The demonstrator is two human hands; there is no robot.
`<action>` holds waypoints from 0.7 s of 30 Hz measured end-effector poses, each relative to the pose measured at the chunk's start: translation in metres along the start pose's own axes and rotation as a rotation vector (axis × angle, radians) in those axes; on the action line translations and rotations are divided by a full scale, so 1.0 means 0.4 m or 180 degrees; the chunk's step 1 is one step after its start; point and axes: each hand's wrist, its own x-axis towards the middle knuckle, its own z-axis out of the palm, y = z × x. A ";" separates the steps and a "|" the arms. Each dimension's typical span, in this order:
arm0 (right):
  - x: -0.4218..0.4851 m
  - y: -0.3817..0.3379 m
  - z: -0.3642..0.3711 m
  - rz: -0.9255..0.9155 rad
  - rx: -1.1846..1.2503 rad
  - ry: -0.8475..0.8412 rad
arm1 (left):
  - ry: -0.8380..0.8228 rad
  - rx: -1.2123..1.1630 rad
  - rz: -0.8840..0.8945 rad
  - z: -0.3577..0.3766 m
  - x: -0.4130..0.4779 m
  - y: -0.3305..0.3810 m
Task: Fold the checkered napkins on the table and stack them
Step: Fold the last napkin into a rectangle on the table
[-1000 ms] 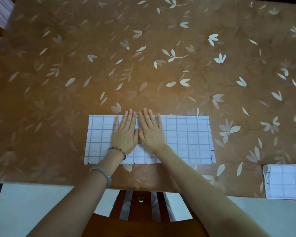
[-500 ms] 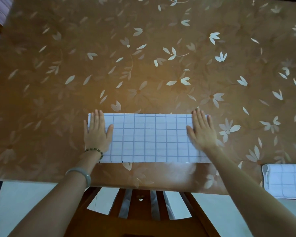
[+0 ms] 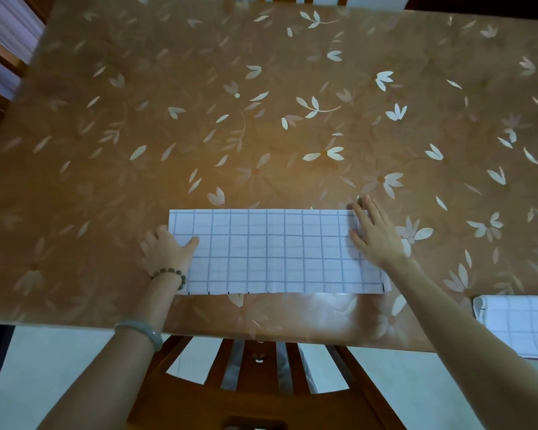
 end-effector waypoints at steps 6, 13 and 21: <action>-0.007 -0.026 0.004 -0.0101 0.0211 0.0255 | -0.0472 -0.0324 -0.0513 -0.027 0.030 0.014; -0.019 -0.138 0.018 -0.0351 0.0383 0.0138 | -0.0856 -0.0595 -0.0292 -0.061 0.041 0.010; 0.000 -0.326 0.016 -0.0459 0.0282 -0.0455 | -0.1190 -0.0982 -0.0137 -0.126 0.026 -0.006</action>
